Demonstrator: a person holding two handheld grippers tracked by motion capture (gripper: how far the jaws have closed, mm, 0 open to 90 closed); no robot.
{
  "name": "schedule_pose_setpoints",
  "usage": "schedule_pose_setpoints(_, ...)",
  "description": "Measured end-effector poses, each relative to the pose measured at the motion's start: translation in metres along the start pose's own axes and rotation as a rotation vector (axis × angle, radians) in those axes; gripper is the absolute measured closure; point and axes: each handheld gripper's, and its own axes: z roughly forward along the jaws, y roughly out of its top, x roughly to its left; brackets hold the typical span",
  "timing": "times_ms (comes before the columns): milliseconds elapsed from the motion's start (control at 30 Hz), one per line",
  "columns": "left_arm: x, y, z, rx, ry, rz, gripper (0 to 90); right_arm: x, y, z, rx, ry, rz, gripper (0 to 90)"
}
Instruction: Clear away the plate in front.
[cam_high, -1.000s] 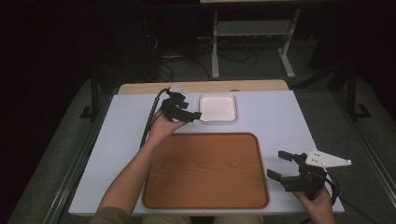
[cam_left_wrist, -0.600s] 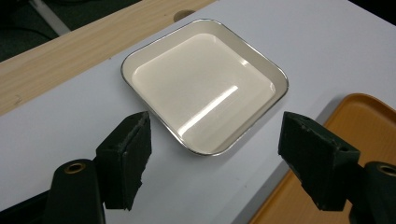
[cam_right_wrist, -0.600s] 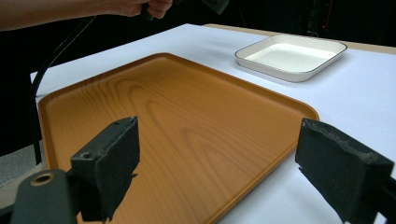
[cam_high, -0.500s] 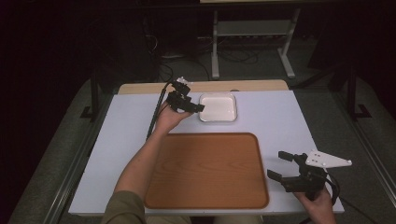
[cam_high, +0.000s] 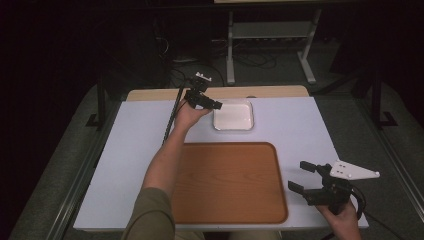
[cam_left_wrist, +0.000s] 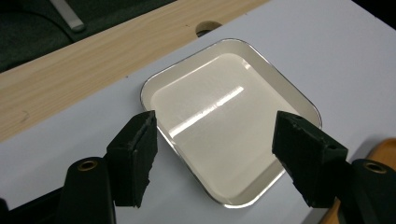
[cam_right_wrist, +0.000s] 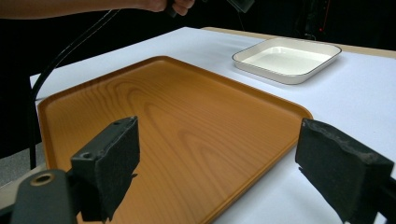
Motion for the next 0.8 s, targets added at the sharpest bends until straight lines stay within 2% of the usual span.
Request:
schedule_pose_setpoints(100, 0.006, -0.003, 0.009, 0.004, -0.005, -0.057, 31.8, 0.000, 0.000, -0.001, -0.001, -0.002, -0.001, 13.1)
schedule_pose_setpoints(233, 0.011, -0.006, 0.017, 0.019, -0.007, -0.082, 37.7, -0.001, 0.001, -0.001, -0.001, -0.002, 0.000, 13.1)
schedule_pose_setpoints(267, 0.013, -0.008, 0.022, 0.022, -0.012, -0.104, 38.7, -0.001, 0.001, -0.001, -0.004, -0.003, 0.000, 13.1)
schedule_pose_setpoints(500, 0.016, -0.014, 0.038, 0.025, 0.007, -0.146, 44.3, -0.002, 0.001, -0.002, -0.009, -0.005, -0.001, 13.1)
schedule_pose_setpoints(633, 0.018, -0.017, 0.046, 0.039, 0.037, -0.168, 47.2, -0.001, 0.002, -0.002, -0.008, -0.007, -0.009, 13.1)
schedule_pose_setpoints(800, 0.022, -0.021, 0.051, 0.056, 0.037, -0.196, 53.5, -0.001, 0.002, -0.002, -0.009, -0.007, -0.007, 13.1)
